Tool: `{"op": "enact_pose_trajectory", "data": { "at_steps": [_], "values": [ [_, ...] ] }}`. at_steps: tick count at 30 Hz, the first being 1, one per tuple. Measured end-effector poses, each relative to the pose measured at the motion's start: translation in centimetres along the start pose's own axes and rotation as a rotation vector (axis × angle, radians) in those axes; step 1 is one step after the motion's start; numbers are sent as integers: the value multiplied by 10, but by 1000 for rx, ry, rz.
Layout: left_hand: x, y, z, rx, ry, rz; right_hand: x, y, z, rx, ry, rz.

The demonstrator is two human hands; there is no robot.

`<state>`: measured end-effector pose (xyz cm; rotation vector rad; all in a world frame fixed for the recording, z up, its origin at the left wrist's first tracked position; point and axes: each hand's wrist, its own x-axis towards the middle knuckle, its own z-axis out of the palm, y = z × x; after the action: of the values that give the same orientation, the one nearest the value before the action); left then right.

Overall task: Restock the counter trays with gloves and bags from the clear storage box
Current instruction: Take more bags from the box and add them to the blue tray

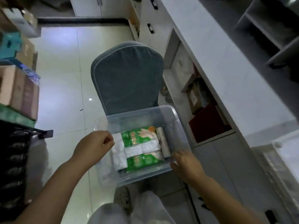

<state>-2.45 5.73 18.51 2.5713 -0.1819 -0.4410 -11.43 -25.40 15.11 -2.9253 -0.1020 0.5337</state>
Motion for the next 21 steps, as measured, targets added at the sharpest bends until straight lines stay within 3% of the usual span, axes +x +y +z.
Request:
{"op": "enact_pose_trajectory", "data": {
  "at_steps": [13,21],
  "values": [
    [41,-71,69,38,-44,-297,195,1,123,79,-321,-195],
    [73,-95,115,12,-12,-346,271,9,210,-202,-379,-290]
  ]
}}
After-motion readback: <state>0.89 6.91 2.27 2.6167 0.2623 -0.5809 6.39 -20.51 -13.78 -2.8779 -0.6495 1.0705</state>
